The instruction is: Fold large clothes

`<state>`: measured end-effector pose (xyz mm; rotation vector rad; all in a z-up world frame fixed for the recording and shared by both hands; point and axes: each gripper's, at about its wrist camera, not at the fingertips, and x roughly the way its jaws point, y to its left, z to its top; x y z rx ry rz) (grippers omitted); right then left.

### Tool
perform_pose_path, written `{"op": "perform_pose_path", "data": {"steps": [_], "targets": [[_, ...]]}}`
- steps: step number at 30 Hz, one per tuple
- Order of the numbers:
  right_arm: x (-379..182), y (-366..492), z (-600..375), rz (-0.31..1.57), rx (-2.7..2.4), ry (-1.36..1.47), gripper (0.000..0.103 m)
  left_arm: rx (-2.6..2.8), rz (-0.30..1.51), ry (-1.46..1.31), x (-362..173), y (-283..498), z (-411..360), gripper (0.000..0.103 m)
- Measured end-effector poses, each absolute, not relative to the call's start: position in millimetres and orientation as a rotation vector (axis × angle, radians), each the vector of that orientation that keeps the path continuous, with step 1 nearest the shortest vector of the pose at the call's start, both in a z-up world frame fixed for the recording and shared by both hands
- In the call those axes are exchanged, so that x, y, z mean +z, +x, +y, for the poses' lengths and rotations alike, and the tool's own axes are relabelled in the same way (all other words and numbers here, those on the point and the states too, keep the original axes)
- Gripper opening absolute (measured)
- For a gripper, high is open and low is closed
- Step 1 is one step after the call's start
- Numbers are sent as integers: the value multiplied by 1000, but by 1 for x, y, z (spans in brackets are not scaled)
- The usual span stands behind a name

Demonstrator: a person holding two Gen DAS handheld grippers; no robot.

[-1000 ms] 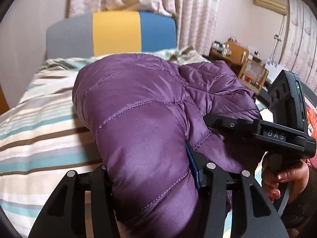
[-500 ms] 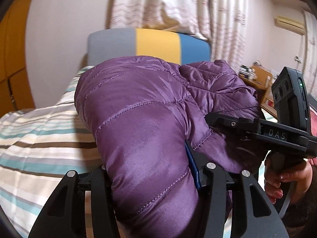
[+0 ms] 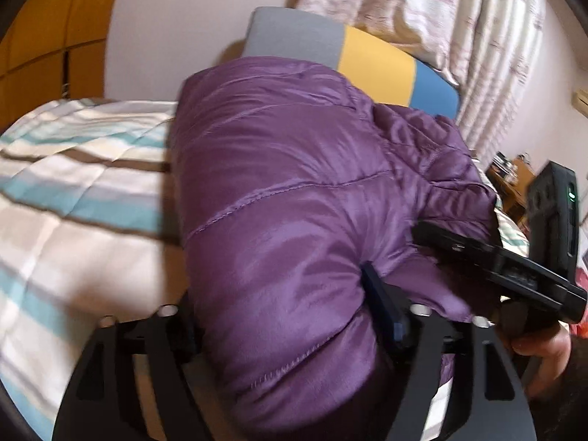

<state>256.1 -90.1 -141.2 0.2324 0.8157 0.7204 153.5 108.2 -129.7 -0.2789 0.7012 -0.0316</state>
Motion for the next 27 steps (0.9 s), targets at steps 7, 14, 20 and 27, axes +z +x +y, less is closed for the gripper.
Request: {"op": "perform_pose_path", "data": {"steps": [7,14,20,27], "targets": [[-94,238,-139,661,579,235,77,149,633,-309,-77,128,124,93],[-33,301,-90,590,400,238,65,136,635,-306,-25,215,113,93],[-42,357,-52,738,328,279,60,169,792,-304,-61,286,113,93],[-113,333,-39,808,285,122,49,140,746,-134,-95,260,104,94]]}}
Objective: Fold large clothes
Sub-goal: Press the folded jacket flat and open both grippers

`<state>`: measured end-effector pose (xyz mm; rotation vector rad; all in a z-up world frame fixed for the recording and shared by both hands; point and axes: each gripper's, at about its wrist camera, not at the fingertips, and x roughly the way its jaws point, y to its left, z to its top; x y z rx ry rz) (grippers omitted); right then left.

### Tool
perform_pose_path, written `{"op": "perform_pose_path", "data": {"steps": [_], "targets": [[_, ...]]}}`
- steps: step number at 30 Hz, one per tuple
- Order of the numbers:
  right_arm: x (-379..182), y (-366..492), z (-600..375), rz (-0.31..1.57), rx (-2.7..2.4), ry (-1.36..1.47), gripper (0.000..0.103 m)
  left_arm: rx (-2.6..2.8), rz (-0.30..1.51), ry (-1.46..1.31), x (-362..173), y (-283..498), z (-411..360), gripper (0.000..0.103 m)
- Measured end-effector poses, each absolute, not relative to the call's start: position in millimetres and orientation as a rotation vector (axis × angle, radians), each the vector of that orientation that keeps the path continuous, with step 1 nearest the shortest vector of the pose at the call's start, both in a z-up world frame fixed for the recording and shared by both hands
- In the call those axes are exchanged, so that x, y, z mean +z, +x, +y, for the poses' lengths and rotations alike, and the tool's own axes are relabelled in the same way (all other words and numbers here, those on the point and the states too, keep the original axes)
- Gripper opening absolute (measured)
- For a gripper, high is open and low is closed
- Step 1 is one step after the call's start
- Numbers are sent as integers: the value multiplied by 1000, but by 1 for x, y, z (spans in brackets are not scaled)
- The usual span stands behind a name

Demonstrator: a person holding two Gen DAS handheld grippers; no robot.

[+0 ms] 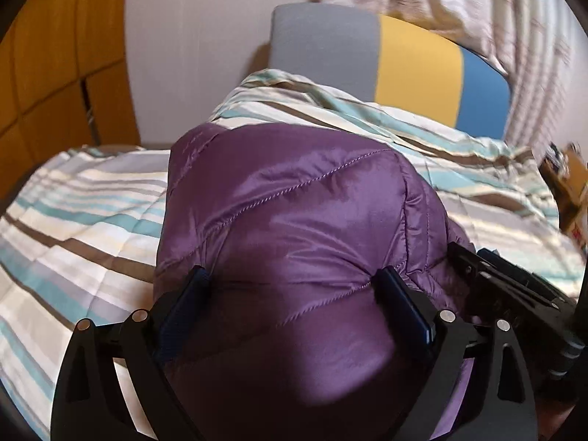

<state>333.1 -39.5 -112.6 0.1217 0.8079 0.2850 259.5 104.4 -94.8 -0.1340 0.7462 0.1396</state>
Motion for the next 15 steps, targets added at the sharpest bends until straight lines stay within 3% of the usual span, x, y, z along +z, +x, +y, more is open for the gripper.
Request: {"op": "perform_pose_path", "data": {"steps": [4,15], "targets": [[-129,320,-37,752,249,110,49,138,760,-135,-104,263,106,100],[-143,349,-33,822,302,122,52,172,814,-159,-118,279,109,100]]}}
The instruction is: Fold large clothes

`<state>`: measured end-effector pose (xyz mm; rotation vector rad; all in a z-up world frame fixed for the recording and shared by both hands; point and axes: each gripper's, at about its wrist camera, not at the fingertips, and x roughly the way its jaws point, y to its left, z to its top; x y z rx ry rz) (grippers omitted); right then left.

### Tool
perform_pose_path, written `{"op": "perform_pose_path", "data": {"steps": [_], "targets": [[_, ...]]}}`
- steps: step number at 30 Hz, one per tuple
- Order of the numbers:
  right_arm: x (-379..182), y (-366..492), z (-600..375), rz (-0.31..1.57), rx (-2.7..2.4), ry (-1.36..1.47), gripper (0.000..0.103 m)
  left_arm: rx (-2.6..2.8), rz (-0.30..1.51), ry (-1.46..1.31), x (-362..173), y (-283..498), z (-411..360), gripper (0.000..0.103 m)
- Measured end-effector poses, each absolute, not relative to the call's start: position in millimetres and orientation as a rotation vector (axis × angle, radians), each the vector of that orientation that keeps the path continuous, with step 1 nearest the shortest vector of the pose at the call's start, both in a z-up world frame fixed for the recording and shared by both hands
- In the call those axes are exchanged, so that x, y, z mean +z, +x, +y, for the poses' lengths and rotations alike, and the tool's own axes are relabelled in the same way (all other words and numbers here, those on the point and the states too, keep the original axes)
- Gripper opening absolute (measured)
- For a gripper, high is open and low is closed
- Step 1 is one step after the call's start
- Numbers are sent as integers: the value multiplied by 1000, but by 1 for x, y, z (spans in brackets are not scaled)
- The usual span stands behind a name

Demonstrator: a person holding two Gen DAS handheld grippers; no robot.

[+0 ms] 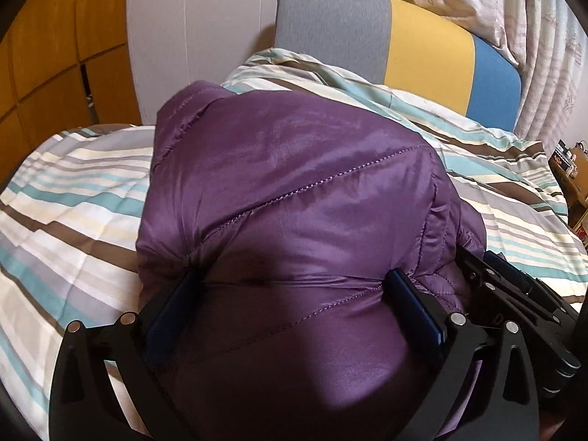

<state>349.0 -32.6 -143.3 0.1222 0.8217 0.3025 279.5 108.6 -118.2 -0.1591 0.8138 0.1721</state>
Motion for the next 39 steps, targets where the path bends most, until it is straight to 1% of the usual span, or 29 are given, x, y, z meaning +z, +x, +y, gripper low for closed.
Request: {"op": "perform_pose_path", "data": {"steps": [1,3,5,6,9,11,13,17,21,25,32,39], "targets": [[-143,348,-34,819,305,126,53,175,814,-152,-116,277,108,100],[-138,341,-37,805,313,128,61,182,814,-147,-109,266,104,100],[-131,332,-39,785,333,122,80,190,794,-156,-106,253,104,100],[-126,326,-40,769,340,110,82,201,773,-167,-104,243,104,100],[-115,305,-44,726,335,71,83,226,726,-216,-101,213,104,100],[-111,287,-50,702,336,73,87,242,712,-248,-103,195,104,100],[-112,272,-59,702,342,103,88,254,708,-270,-109,174,103,100],[-117,245,-76,736,345,146,92,249,703,-278,-112,141,98,100],[-115,215,-93,781,382,161,96,293,711,-200,-100,110,87,100],[-109,183,-107,795,425,183,99,279,672,-152,-84,78,79,100],[-81,133,-119,767,459,139,100,233,667,-176,-60,43,74,100],[-49,94,-123,690,482,93,101,272,626,-119,-35,8,62,100]]}}
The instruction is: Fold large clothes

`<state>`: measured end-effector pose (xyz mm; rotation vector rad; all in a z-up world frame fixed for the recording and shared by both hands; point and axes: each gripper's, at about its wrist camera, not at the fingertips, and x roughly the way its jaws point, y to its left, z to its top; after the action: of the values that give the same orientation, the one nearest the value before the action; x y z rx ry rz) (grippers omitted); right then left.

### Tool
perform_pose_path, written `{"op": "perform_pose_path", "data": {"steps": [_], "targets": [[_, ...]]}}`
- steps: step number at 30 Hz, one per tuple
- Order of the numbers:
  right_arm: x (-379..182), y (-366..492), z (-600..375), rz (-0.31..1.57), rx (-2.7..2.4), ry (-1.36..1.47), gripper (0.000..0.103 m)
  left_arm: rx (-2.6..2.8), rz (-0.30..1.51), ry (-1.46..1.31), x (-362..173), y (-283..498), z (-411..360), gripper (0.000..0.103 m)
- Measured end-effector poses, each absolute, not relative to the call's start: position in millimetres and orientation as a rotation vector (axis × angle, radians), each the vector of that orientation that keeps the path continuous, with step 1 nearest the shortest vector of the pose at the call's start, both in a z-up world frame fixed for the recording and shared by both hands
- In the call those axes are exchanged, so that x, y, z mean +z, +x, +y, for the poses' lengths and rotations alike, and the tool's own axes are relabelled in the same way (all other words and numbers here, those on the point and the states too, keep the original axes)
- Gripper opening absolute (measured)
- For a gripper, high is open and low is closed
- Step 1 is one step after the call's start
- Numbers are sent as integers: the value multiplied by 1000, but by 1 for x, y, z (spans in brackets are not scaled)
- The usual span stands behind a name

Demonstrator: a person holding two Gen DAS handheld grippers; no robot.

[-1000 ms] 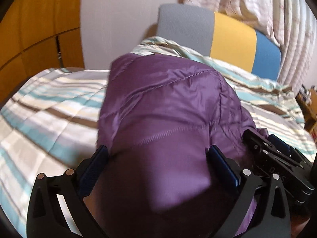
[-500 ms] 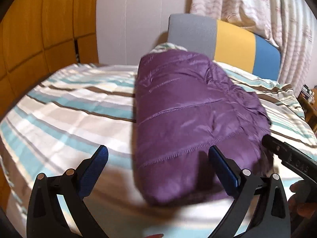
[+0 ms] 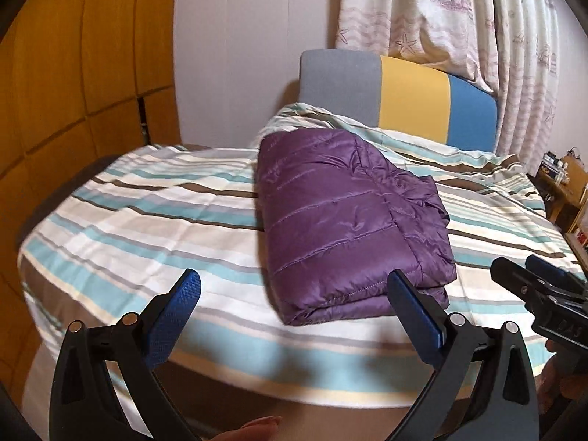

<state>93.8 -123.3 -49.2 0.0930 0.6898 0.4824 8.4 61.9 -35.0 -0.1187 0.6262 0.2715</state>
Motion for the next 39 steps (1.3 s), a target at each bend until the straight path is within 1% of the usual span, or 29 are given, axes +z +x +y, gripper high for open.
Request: {"op": "perform_pose_path", "data": {"steps": [10,39], "targets": [[-41,79,-121,653,498,68,101,238,608,-131,-27,-3,61,100],[-46,84,-128,679,487,91,101,221,630,-157,-34,0,59,100]]}}
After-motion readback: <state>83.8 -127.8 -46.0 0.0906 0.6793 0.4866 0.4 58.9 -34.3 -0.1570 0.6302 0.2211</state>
